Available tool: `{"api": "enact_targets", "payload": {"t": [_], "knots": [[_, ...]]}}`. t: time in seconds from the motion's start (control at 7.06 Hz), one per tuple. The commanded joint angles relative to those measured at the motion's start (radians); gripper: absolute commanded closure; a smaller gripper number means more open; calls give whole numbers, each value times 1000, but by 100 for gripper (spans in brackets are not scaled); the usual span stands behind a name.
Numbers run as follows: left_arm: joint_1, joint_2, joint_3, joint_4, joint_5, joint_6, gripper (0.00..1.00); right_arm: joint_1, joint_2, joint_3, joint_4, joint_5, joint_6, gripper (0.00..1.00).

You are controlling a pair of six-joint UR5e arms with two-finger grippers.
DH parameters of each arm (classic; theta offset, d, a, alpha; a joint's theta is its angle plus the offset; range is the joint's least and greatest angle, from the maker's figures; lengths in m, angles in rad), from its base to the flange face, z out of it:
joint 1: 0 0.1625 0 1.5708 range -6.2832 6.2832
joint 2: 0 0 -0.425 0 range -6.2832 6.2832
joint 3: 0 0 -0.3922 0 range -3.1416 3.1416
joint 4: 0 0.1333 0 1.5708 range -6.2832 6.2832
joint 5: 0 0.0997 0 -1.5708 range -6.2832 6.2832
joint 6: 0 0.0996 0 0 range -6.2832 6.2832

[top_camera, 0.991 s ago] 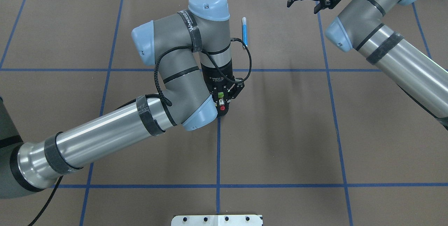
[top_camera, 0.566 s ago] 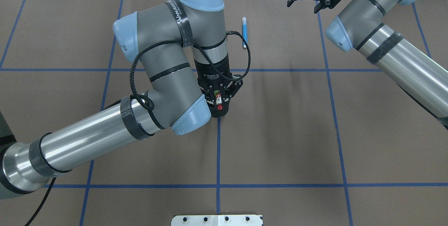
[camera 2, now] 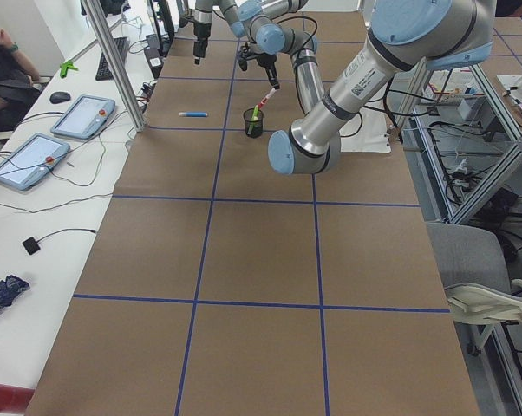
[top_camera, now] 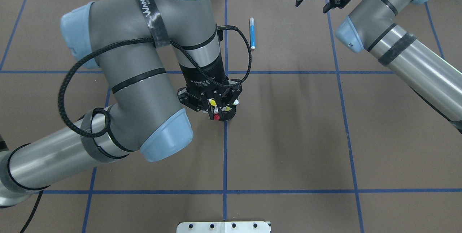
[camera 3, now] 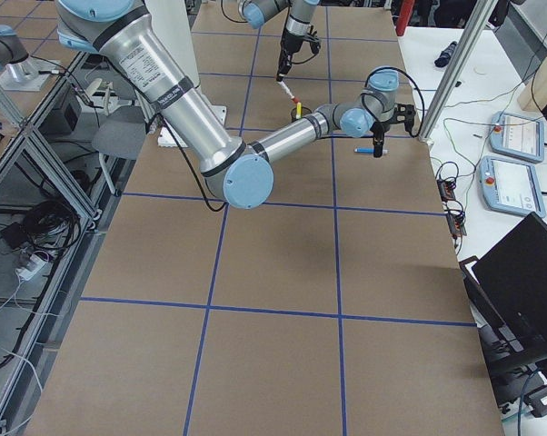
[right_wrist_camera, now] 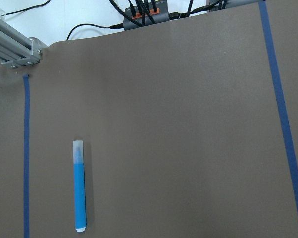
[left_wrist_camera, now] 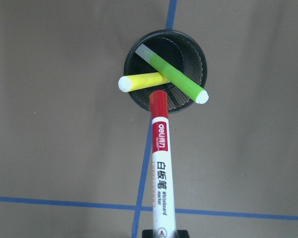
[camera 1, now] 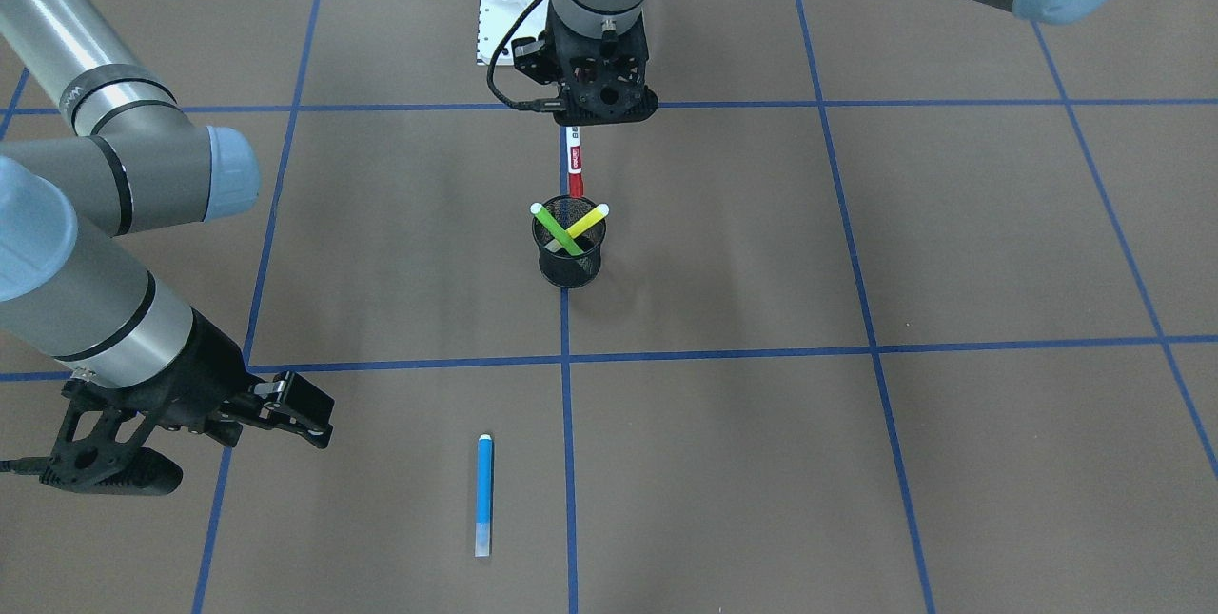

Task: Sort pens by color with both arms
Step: 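Close the left gripper on the red marker and lift it out, then carry the red marker beside the blue marker and release it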

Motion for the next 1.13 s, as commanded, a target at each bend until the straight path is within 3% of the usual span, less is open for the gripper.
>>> {"api": "enact_targets", "payload": {"t": [0.0, 0.28, 0.42, 0.71, 0.99], "knots": [[-50, 4, -25, -44, 106, 8, 100, -1, 0, 3, 4, 3, 5, 0], [-87, 4, 58, -250, 200, -1, 100, -1, 0, 3, 7, 1, 0, 0], [-90, 4, 137, -426, 323, -30, 100, -1, -1, 2, 9, -5, -3, 0], [-87, -42, 431, -763, 407, -99, 100, -4, 0, 2, 9, -5, -3, 0], [-83, -131, 617, -881, 554, -107, 100, -7, 0, 2, 10, -7, -2, 0]]}}
